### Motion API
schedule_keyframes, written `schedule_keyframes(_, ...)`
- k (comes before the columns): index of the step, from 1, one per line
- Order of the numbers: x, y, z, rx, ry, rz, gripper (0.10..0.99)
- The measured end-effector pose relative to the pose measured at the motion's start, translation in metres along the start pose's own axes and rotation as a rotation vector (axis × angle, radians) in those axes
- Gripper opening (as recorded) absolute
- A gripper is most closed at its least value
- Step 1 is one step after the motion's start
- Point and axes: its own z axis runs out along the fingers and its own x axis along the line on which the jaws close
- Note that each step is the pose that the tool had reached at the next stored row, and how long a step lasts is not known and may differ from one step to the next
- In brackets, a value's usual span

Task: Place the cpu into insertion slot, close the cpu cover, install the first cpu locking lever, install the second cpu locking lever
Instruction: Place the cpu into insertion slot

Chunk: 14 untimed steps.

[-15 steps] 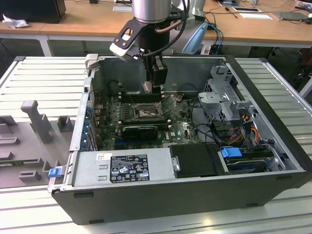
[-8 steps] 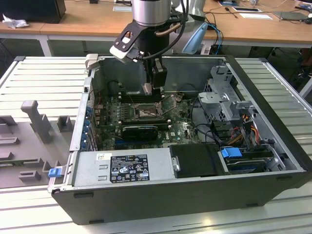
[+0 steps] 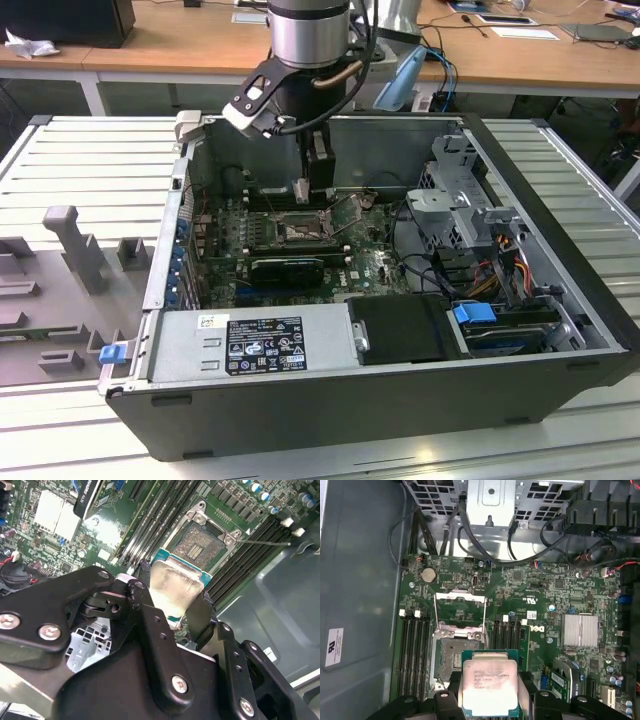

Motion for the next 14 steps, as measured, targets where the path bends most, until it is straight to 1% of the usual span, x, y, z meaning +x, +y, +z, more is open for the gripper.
schedule_keyframes(3,-0.0001,-0.0003,0.0035,-0.001,-0.003,0.033,0.529)
schedule_keyframes(7,-0.0001,-0.0006,0.0076,-0.002,-0.0088,0.099,0.529)
schedule_keyframes(14,-0.0002,-0.0011,0.0124,-0.002,-0.0097,0.109,0.529)
